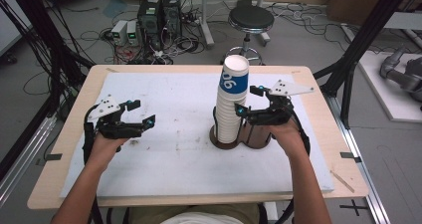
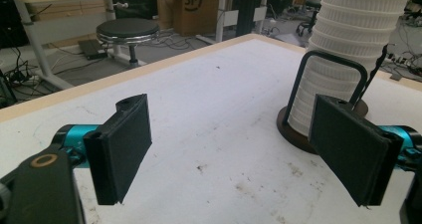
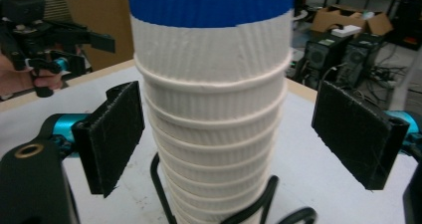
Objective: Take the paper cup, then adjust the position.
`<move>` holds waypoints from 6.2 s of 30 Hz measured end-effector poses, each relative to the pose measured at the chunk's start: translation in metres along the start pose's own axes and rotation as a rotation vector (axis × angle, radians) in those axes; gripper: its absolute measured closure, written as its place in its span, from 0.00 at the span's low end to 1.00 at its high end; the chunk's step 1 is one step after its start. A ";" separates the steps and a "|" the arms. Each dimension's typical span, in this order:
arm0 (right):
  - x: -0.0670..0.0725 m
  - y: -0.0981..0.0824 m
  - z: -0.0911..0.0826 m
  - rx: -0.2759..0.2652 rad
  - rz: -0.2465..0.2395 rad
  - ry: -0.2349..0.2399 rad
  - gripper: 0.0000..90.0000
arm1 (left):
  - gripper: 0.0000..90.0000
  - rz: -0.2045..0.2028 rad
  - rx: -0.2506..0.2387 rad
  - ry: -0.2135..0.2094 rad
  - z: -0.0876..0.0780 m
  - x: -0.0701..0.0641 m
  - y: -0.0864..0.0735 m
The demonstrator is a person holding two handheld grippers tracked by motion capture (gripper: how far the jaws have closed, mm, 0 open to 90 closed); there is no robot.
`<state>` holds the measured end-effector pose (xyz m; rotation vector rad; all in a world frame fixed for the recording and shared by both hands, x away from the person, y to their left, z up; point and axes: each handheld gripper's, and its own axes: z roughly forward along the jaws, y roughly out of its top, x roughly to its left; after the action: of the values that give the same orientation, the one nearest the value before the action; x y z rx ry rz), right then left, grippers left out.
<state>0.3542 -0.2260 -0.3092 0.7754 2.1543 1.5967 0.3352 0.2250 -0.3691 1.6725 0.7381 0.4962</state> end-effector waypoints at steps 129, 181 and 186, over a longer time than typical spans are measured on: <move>0.015 -0.048 -0.024 0.045 -0.056 0.048 0.15 | 0.30 0.079 0.066 -0.229 0.041 -0.057 0.057; 0.082 -0.055 0.040 0.069 -0.099 0.319 0.16 | 0.30 0.147 0.061 -0.483 0.070 -0.118 0.048; 0.083 -0.057 0.047 0.050 -0.077 0.349 0.17 | 0.30 0.133 0.057 -0.506 0.074 -0.122 0.047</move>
<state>0.3035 -0.1519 -0.3739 0.4451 2.4373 1.7500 0.3085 0.0822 -0.3320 1.8076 0.2735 0.1283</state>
